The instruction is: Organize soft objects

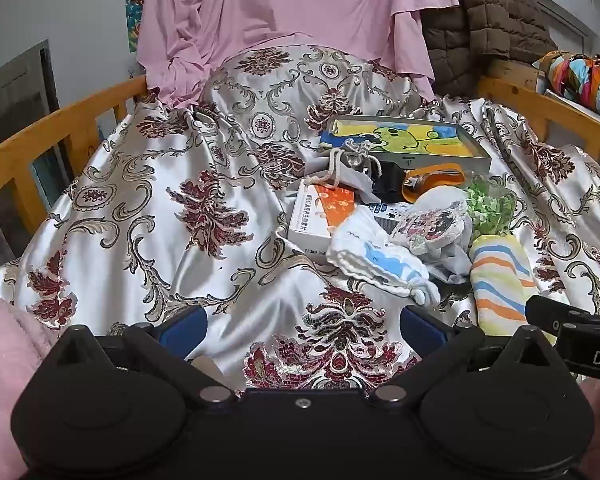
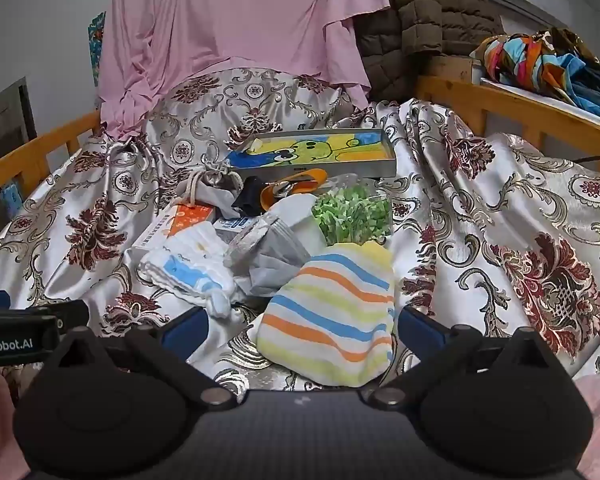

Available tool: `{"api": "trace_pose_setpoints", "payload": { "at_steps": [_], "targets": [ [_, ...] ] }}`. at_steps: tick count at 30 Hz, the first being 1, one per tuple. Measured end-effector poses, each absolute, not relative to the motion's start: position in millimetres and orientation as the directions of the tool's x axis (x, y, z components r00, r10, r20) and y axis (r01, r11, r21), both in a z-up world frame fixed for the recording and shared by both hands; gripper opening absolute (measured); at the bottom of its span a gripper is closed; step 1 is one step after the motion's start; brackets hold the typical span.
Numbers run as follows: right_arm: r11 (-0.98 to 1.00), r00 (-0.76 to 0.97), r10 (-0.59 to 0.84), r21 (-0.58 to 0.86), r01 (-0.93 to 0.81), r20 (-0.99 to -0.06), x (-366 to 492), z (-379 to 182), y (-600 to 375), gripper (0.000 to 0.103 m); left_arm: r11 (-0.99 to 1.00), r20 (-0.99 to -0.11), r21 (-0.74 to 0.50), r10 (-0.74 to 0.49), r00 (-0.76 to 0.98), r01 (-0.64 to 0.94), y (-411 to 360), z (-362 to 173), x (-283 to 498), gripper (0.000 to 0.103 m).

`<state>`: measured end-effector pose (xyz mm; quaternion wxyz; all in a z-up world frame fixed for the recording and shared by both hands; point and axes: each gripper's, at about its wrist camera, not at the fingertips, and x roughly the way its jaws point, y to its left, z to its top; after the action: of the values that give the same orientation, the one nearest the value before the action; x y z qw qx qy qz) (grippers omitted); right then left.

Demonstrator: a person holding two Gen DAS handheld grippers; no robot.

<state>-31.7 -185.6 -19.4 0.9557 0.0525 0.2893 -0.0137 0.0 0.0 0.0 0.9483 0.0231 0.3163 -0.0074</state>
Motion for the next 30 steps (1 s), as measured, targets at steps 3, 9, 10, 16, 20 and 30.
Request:
{"api": "trace_pose_setpoints", "payload": {
  "at_steps": [3, 9, 10, 16, 20, 30],
  "targets": [
    [0.994, 0.832, 0.012, 0.101, 0.053, -0.555, -31.6, -19.7, -186.3, 0.103, 0.999, -0.601, 0.037, -0.001, 0.799, 0.03, 0.0, 0.0, 0.0, 0.102],
    [0.995, 0.829, 0.0, 0.081, 0.055, -0.559, -30.9, -19.9, -184.1, 0.103, 0.999, -0.601, 0.036, -0.003, 0.799, 0.031, -0.1, 0.0, 0.0, 0.102],
    [0.995, 0.83, 0.001, 0.082, 0.054, -0.558, -31.0, -19.9, -184.2, 0.103, 0.999, -0.602, 0.036, -0.003, 0.799, 0.031, 0.1, 0.0, 0.1, 0.102],
    [0.995, 0.83, 0.0, 0.082, 0.055, -0.558, -31.1, -19.9, -184.5, 0.103, 0.999, -0.602, 0.035, -0.003, 0.799, 0.03, 0.1, 0.1, 0.0, 0.102],
    [0.995, 0.829, 0.0, 0.082, 0.056, -0.559, -30.8, -20.2, -184.7, 0.103, 0.999, -0.601, 0.035, -0.003, 0.799, 0.03, 0.1, 0.1, 0.0, 0.102],
    [0.995, 0.829, 0.001, 0.083, 0.055, -0.559, -31.3, -20.1, -184.4, 0.103, 0.999, -0.601, 0.034, -0.003, 0.799, 0.029, 0.1, 0.0, 0.1, 0.102]
  ]
}}
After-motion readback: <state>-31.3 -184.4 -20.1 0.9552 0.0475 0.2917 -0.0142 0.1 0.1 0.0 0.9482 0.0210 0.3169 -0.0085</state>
